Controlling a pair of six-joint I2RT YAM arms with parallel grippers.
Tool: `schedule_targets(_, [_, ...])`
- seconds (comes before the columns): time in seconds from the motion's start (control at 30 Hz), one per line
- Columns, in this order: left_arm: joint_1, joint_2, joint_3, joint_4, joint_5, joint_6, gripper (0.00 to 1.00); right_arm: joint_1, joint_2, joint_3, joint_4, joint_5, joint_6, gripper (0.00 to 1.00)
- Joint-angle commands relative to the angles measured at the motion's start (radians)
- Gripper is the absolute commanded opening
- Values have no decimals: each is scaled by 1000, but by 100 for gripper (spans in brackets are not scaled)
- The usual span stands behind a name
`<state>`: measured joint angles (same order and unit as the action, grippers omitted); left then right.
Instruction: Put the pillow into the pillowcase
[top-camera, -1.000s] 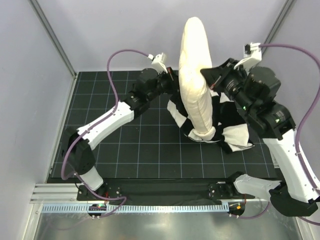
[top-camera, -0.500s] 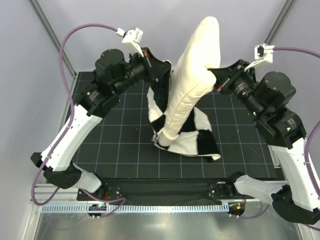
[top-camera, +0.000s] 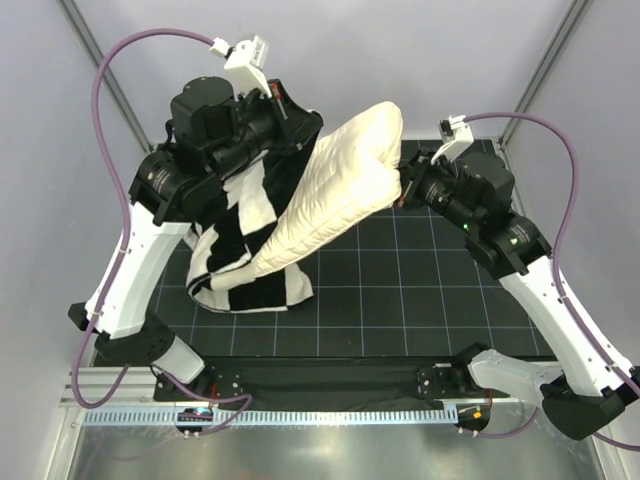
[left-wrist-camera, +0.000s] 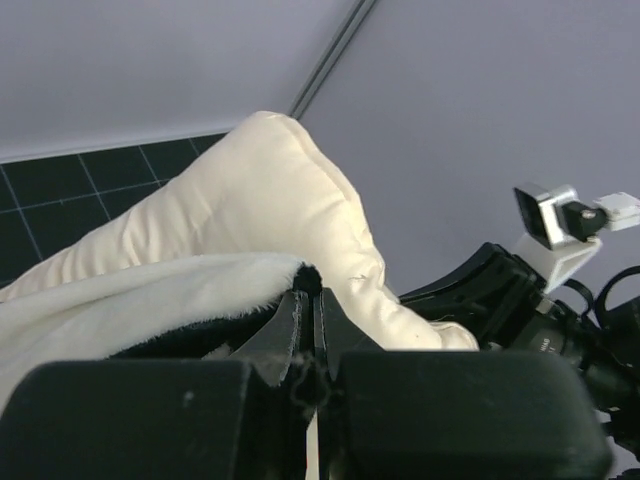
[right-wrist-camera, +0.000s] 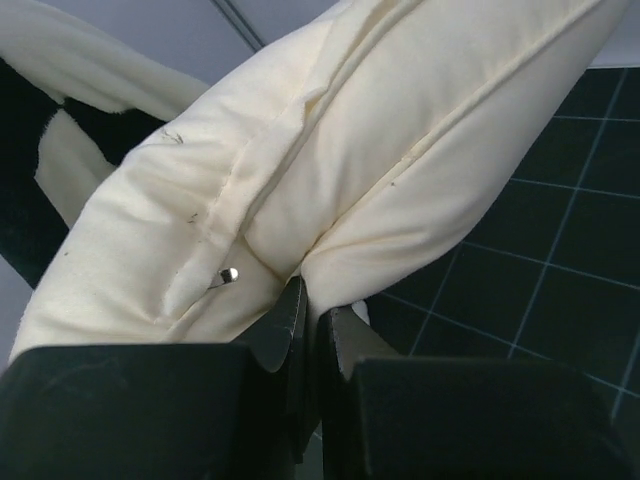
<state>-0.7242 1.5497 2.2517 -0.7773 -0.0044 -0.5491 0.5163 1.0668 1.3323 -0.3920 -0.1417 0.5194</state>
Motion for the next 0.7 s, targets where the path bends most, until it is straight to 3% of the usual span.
schedule_targets(0.0, [-21, 77, 80, 245, 135, -80, 0, 11, -28, 195, -60, 111, -166, 4])
schedule_targets(0.17, [-95, 222, 181, 302, 187, -146, 0, 7, -21, 381, -163, 326, -304, 4])
schedule_targets(0.37, [-170, 400, 387, 403, 276, -279, 0, 7, 54, 651, -189, 214, -375, 4])
schedule_targets(0.47, [-138, 307, 252, 466, 287, -302, 0, 7, 128, 735, -212, 29, -333, 4])
schedule_targets(0.53, [-74, 233, 33, 512, 290, -328, 0, 7, 156, 697, -196, -70, -293, 4])
schedule_targets(0.67, [40, 55, -350, 575, 323, -325, 0, 7, 156, 432, -49, -182, -204, 4])
